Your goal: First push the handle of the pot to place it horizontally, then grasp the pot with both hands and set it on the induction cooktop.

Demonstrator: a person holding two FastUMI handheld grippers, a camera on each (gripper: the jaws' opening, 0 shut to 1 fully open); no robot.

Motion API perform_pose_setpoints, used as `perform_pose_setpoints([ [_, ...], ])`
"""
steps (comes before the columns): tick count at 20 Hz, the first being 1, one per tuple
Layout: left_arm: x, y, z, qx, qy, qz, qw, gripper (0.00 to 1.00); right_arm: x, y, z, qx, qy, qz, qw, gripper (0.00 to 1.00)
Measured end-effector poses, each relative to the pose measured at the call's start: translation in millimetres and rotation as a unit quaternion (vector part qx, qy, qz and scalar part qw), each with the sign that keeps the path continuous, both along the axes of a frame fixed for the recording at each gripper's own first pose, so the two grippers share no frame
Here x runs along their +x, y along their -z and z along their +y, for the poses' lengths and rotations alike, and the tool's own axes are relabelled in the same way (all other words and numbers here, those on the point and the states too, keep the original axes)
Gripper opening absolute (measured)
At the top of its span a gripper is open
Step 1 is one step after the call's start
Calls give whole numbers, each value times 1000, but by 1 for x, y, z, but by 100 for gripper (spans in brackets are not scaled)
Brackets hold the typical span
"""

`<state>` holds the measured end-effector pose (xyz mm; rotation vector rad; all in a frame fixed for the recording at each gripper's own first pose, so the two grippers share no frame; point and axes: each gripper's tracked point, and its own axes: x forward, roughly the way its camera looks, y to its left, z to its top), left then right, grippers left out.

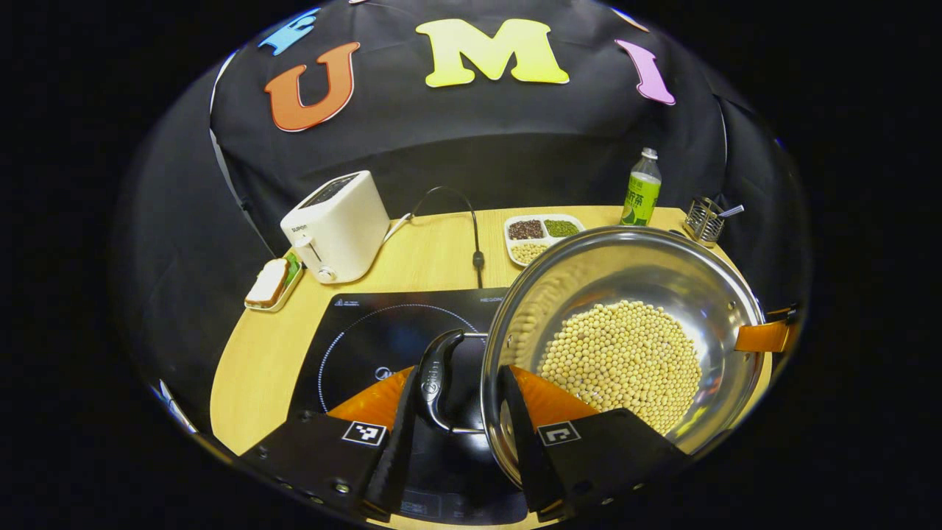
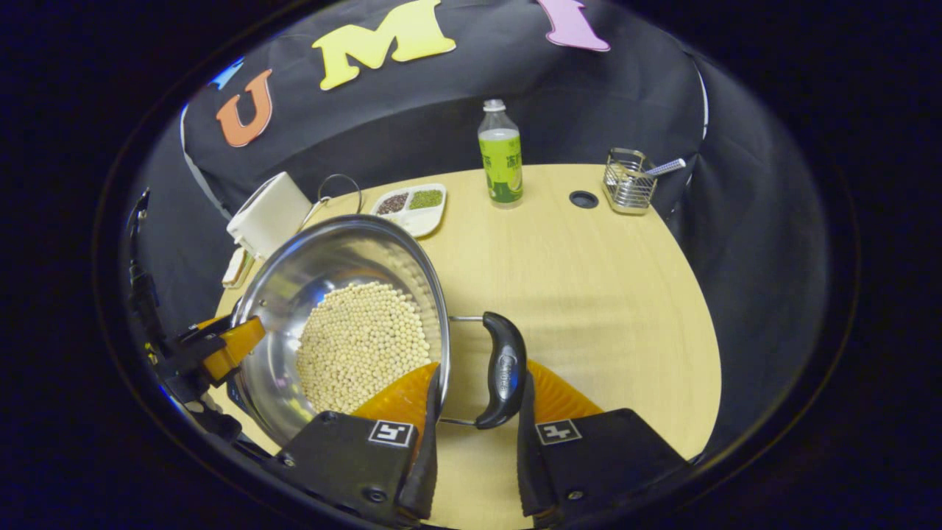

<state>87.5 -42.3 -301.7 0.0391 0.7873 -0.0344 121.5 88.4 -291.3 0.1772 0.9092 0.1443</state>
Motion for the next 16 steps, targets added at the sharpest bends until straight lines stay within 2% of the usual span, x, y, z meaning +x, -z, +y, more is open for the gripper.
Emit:
perform_pose_setpoints([
  [16, 3, -1, 130, 26, -15, 3, 1000, 60, -2, -4, 133, 26, -9, 7, 1000, 44],
])
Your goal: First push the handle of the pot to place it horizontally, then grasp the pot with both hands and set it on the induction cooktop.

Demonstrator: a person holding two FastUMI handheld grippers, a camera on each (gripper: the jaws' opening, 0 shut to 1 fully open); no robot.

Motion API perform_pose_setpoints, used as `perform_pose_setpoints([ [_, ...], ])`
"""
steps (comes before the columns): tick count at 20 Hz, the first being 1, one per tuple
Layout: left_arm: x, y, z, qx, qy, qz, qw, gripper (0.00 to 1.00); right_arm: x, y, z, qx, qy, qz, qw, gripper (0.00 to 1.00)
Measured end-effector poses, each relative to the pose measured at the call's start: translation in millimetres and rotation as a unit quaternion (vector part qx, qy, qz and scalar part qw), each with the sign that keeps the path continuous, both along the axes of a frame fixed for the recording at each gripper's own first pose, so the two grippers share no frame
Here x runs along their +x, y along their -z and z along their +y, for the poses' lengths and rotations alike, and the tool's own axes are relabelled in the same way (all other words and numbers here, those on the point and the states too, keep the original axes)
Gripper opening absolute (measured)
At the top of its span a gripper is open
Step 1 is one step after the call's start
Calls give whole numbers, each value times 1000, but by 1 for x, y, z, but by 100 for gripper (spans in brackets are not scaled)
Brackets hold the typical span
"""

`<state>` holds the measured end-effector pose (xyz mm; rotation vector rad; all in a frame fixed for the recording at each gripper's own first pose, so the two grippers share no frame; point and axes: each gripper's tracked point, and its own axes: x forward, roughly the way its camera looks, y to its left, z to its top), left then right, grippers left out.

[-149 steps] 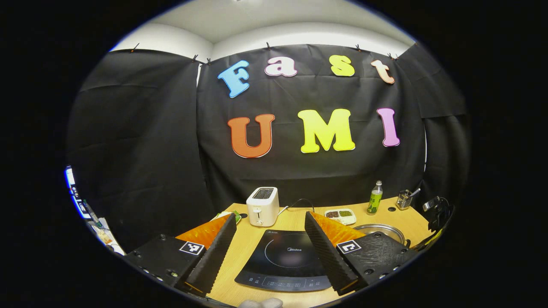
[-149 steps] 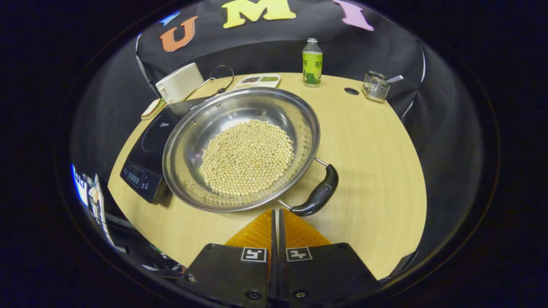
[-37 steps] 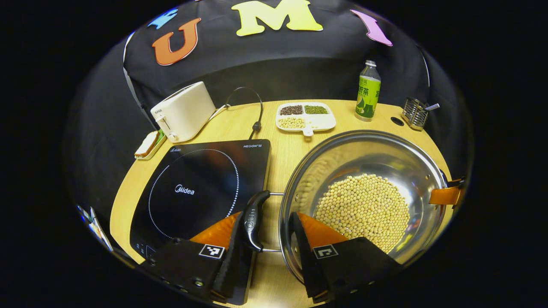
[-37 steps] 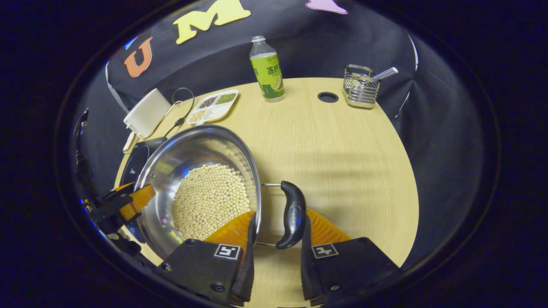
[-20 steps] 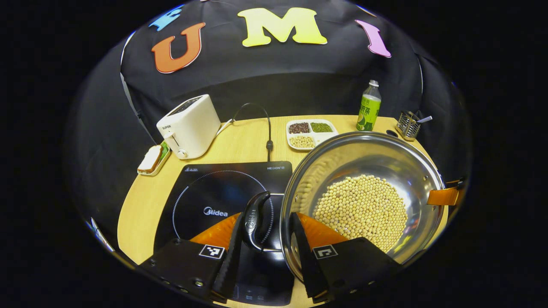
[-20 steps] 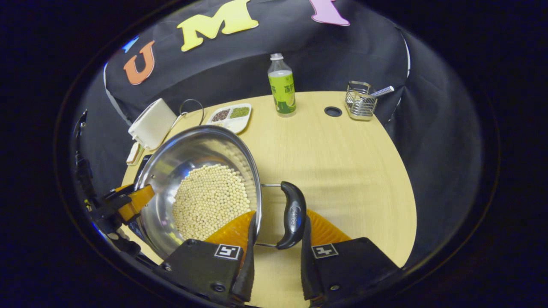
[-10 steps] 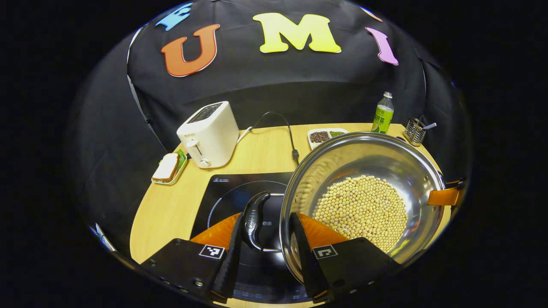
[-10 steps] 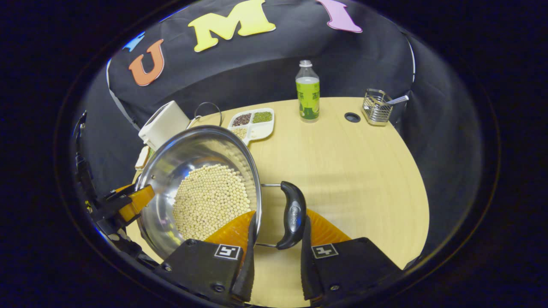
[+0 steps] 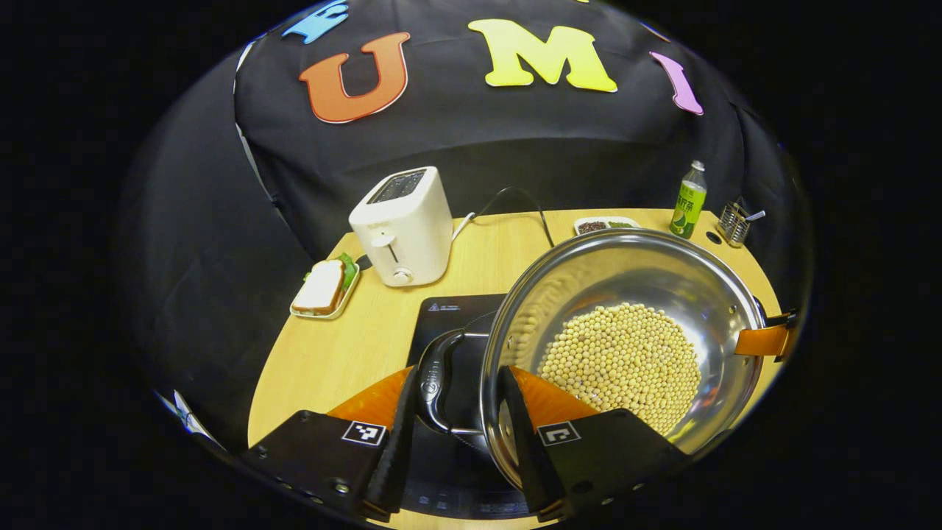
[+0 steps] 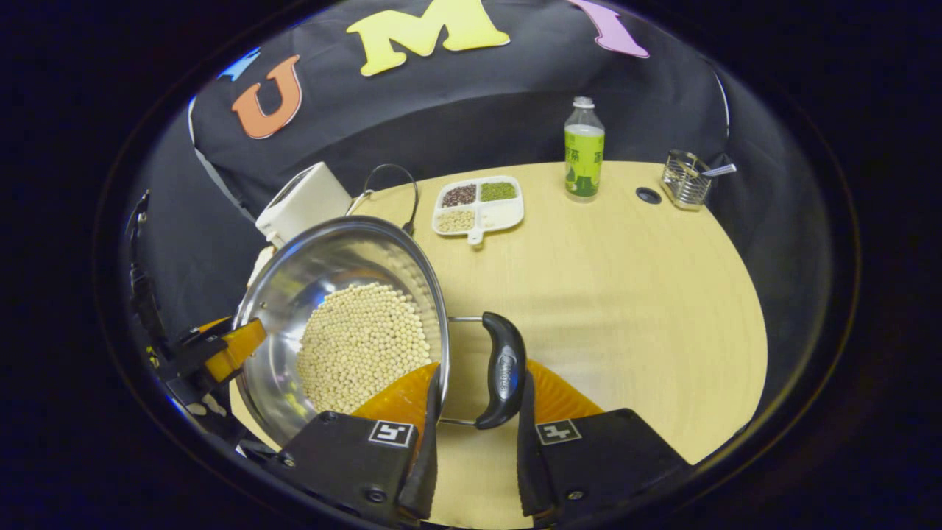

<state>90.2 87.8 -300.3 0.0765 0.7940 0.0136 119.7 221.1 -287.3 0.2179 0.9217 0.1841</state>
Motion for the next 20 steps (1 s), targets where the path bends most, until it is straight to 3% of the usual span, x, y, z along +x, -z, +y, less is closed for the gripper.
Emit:
perform_pose_setpoints([
  [11, 6, 18, 64, 6, -22, 18, 1000, 60, 4, 8, 68, -7, -14, 10, 1000, 43],
  [20, 15, 34, 78, 2, -20, 26, 999, 60, 9, 17, 85, -12, -11, 22, 1000, 44],
])
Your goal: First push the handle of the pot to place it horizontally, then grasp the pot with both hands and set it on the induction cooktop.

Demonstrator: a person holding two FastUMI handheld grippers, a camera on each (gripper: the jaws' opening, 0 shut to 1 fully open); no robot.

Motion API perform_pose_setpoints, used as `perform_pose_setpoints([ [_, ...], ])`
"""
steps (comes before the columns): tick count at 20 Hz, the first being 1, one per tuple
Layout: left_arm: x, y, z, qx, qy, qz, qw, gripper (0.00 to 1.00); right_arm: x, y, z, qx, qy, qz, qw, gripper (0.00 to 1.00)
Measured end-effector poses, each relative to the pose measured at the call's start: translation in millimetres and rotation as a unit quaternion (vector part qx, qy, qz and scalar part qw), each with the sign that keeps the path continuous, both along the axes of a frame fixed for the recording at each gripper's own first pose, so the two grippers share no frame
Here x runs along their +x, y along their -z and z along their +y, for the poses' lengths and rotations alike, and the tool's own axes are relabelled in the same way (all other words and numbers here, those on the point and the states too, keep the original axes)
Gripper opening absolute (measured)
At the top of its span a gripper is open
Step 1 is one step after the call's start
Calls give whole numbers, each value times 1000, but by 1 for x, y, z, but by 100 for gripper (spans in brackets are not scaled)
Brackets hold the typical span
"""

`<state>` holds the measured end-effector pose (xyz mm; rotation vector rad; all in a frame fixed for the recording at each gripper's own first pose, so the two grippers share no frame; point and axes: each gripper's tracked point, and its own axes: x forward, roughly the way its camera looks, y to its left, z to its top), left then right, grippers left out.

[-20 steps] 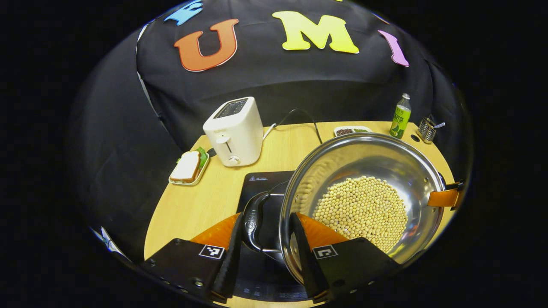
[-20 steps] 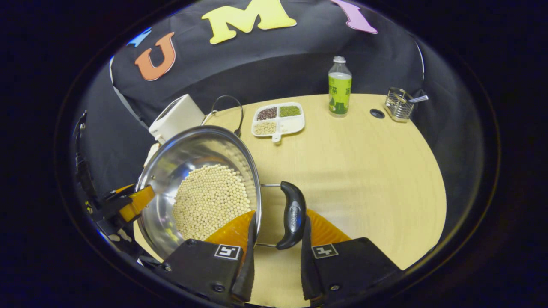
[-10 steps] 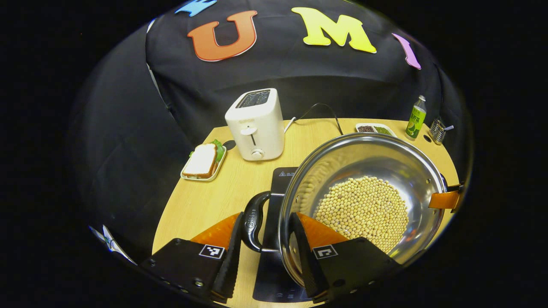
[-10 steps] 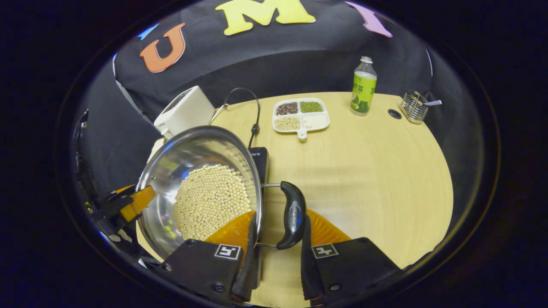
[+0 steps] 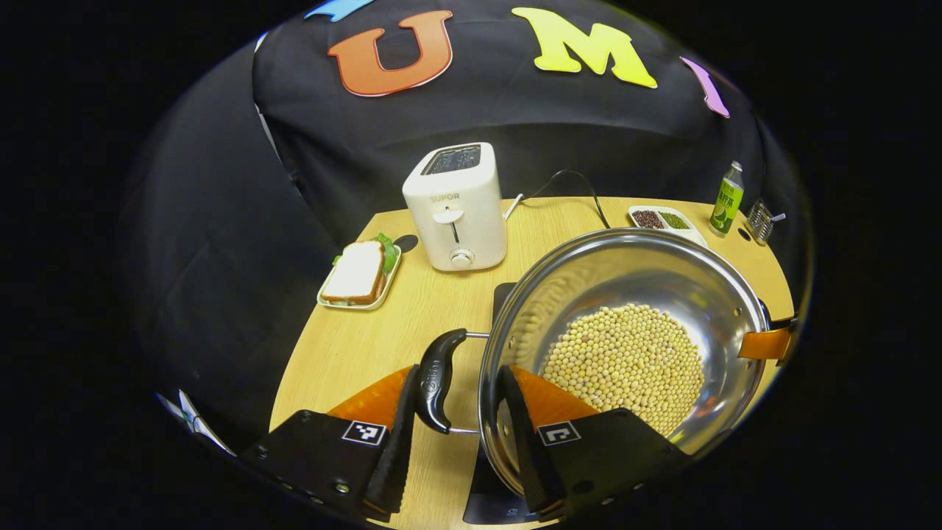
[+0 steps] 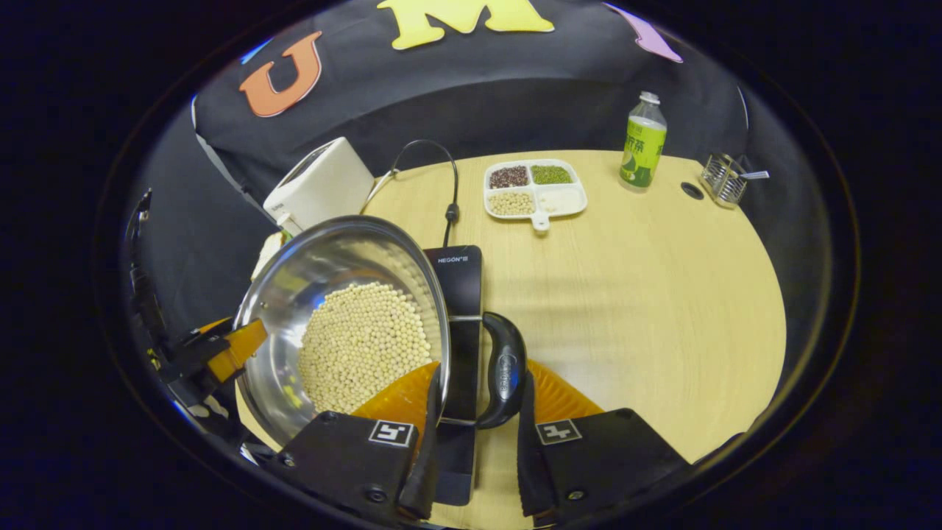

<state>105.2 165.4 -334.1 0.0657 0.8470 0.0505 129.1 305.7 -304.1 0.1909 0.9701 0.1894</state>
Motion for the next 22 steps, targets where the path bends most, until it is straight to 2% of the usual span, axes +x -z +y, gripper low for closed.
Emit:
perform_pose_setpoints([
  [5, 0, 6, 1, -5, 4, -2, 1000, 60, 1, -1, 0, -2, 5, -7, 1000, 44],
  [8, -1, 7, 4, -9, 7, -19, 1000, 60, 2, -1, 0, 4, 12, -20, 1000, 51],
  [15, -1, 4, 1, -3, 16, -21, 1000, 61, 1, -1, 0, 2, 20, -25, 999, 53],
  [18, -1, 4, 1, -2, 21, -22, 1000, 63, 2, -1, 0, 6, 17, -26, 999, 58],
  [19, -2, 4, 1, -2, 26, -25, 999, 65, 1, 1, 1, 13, 10, -23, 1000, 59],
  [20, -3, 3, 2, 0, 30, -32, 999, 77, -1, 3, 2, 27, 10, -23, 999, 68],
  [21, -7, 3, 7, 13, 24, -40, 999, 81, -1, 2, 0, 40, 19, -29, 999, 69],
  [22, -10, 3, 15, 31, 19, -50, 998, 89, 0, 3, -8, 43, 27, -37, 998, 75],
])
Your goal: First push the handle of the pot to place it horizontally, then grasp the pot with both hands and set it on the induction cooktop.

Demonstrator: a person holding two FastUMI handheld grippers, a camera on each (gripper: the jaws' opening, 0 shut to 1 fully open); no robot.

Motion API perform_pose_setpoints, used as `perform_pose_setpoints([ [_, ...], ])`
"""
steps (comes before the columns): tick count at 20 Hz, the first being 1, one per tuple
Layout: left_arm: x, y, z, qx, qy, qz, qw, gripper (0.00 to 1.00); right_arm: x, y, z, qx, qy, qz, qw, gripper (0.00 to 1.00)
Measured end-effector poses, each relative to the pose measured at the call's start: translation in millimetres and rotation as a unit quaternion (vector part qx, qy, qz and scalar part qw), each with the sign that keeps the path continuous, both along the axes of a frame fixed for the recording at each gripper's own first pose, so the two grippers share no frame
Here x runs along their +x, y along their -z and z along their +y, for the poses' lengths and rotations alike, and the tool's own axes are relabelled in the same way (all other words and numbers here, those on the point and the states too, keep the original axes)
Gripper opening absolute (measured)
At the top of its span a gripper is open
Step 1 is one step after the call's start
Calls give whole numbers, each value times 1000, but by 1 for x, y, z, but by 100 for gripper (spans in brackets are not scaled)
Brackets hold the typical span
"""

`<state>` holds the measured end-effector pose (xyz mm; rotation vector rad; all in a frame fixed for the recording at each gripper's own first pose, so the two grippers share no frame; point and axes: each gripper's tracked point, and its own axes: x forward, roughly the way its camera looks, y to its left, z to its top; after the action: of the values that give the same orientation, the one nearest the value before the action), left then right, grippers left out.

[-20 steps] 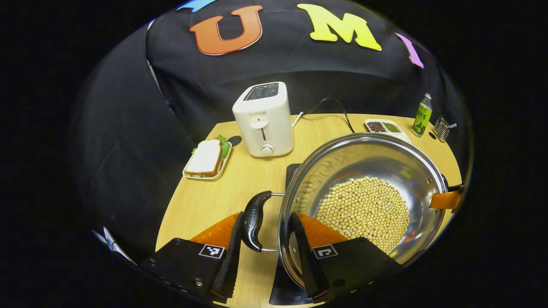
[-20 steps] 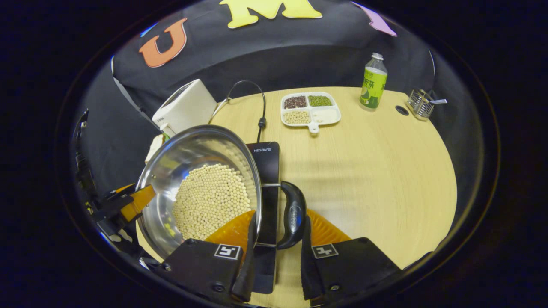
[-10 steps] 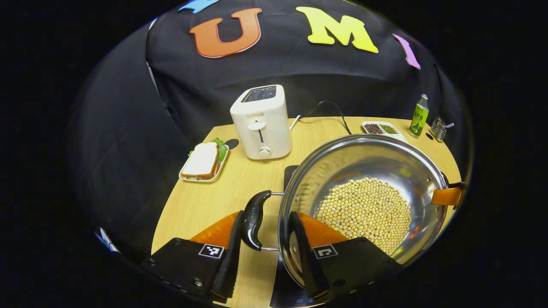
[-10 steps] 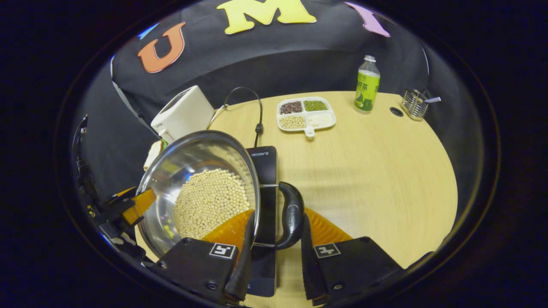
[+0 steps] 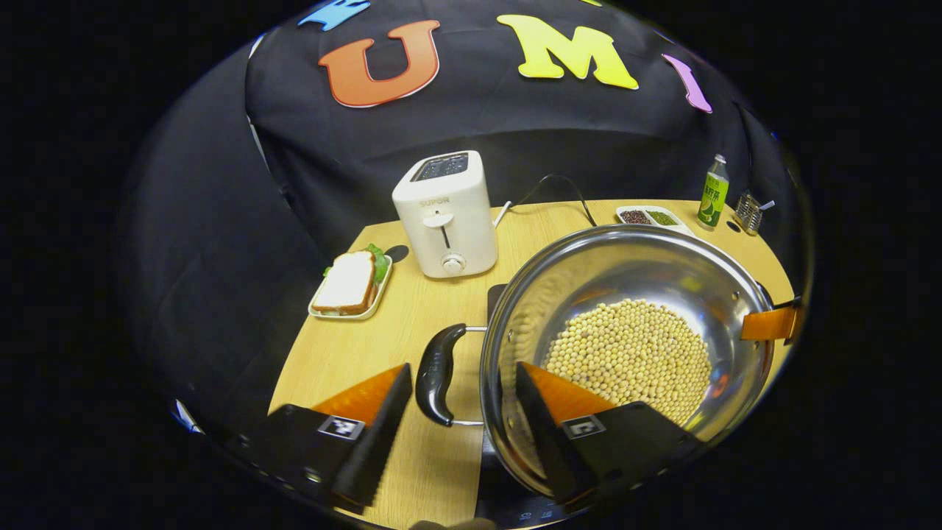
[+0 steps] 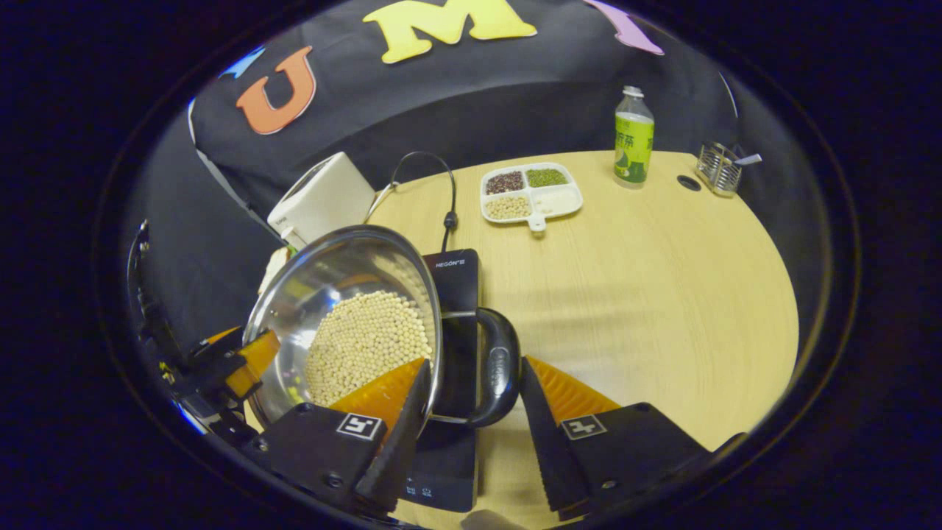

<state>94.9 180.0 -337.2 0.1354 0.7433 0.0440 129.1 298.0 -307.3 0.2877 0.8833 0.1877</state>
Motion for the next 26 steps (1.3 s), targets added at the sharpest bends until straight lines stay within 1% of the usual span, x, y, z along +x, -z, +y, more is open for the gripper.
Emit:
perform_pose_setpoints([
  [1, -4, -2, -1, 0, 0, -12, 1000, 97, 1, -3, -3, 4, -2, -14, 1000, 81],
  [2, -10, -3, -3, -1, -1, -16, 1000, 98, 0, -4, -8, -2, -11, -24, 1000, 94],
  [3, -18, -5, -2, 3, -4, -20, 1000, 97, -1, -10, -9, 1, -23, -34, 999, 96],
  [4, -23, -9, 0, 2, -7, -24, 1000, 96, -3, -10, -10, 2, -27, -37, 999, 100],
  [6, -29, -19, 0, -5, -19, -39, 999, 97, -4, -16, -13, 4, -28, -47, 998, 100],
  [11, -39, -47, 0, -28, -40, -61, 997, 97, -11, -44, -28, -27, -42, -93, 994, 100],
  [12, -40, -56, -2, -35, -45, -66, 996, 97, -12, -50, -34, -35, -44, -105, 993, 97],
  [14, -43, -79, -3, -25, -48, -89, 995, 97, -19, -66, -46, -42, -43, -127, 990, 95],
  [15, -45, -91, -5, -19, -50, -98, 994, 97, -22, -74, -57, -52, -38, -137, 989, 96],
  [17, -55, -118, -25, -32, -57, -110, 992, 97, -28, -94, -85, -73, -27, -163, 983, 94],
  [18, -60, -132, -37, -36, -59, -120, 990, 97, -33, -106, -96, -79, -23, -178, 981, 98],
  [19, -64, -146, -47, -36, -57, -132, 989, 96, -40, -121, -110, -82, -20, -193, 978, 96],
  [20, -68, -160, -60, -35, -51, -145, 988, 97, -46, -136, -123, -84, -17, -212, 973, 98],
  [21, -72, -176, -76, -30, -41, -162, 986, 97, -52, -151, -138, -88, -15, -228, 969, 98],
  [22, -77, -193, -90, -22, -30, -177, 983, 96, -61, -164, -153, -92, -13, -240, 966, 98],
  [23, -82, -209, -105, -17, -20, -190, 981, 96, -71, -176, -169, -95, -12, -250, 964, 95],
  [24, -88, -224, -124, -20, -11, -199, 980, 96, -80, -188, -184, -95, -10, -260, 961, 98],
  [26, -101, -251, -162, -39, -3, -216, 976, 96, -97, -211, -217, -94, -2, -279, 956, 96],
])
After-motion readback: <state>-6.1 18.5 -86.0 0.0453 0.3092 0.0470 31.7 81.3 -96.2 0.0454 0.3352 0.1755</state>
